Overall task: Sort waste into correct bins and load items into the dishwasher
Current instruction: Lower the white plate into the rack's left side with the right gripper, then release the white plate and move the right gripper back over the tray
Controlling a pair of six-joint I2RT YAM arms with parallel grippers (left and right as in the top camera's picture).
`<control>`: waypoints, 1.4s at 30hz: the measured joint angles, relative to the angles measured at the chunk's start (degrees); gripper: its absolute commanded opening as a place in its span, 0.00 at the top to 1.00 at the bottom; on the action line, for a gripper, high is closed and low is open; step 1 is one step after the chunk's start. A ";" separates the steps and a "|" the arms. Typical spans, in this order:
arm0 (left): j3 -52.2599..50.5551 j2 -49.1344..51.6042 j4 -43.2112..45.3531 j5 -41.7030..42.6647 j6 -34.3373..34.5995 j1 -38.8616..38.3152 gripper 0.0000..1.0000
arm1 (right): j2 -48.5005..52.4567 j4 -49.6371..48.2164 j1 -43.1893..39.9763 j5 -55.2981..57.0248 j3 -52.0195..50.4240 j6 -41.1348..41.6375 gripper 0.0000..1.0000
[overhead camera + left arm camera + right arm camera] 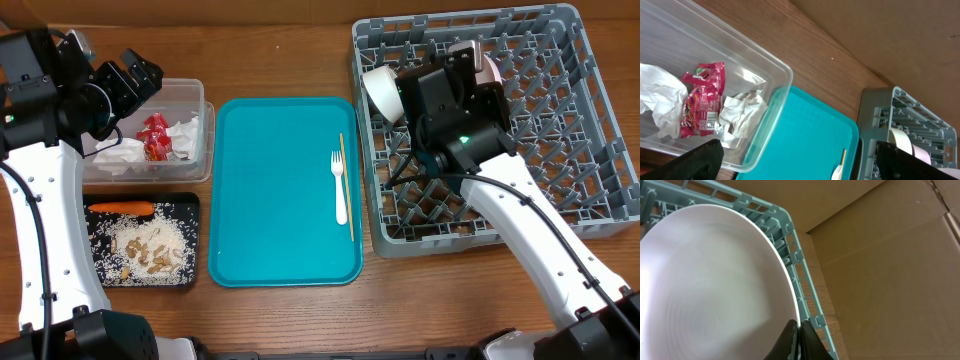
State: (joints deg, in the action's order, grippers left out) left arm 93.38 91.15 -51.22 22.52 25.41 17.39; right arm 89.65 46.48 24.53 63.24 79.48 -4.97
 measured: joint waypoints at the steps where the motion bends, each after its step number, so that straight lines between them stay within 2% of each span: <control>1: 0.00 0.00 0.00 0.00 0.00 0.00 0.00 | 0.00 -0.26 0.00 -0.09 -0.59 0.04 0.96; 11: 0.00 0.00 -0.02 0.00 0.00 0.02 0.00 | 0.00 -4.57 0.00 -0.87 -3.87 -1.60 0.96; 15: 0.00 0.00 -0.02 0.00 0.00 0.02 0.00 | 0.00 -13.73 0.00 -1.09 -3.98 -8.41 0.96; 17: 0.00 0.00 -0.02 0.00 0.00 0.02 0.00 | 0.00 -15.26 0.11 -1.09 -3.98 -11.93 0.96; 22: 0.00 0.00 -0.02 0.00 0.00 0.02 0.00 | 0.00 -14.64 0.33 -1.66 -4.00 -16.59 0.96; 36: 0.00 0.00 0.00 0.00 0.00 0.00 0.00 | 0.00 -16.35 0.24 -3.80 -8.87 -19.08 0.96; 37: 0.00 0.00 -0.02 0.00 0.00 0.02 0.00 | 0.00 -16.87 0.22 -3.67 -9.11 -19.10 0.92; 39: 0.00 0.00 0.00 0.00 0.00 0.02 0.00 | 0.00 -17.73 0.20 -3.85 -9.31 -18.78 0.76; 41: 0.00 0.00 -0.02 0.00 0.00 0.02 0.00 | 0.00 -18.60 0.22 -4.00 -9.49 -18.84 0.56; 42: 0.00 0.00 -0.02 0.00 0.00 0.00 0.00 | 0.00 -18.93 0.24 -3.89 -9.55 -18.91 0.52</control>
State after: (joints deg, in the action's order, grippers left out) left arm 93.38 91.15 -51.24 22.52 25.41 17.39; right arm 89.65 27.55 24.77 59.35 69.93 -23.88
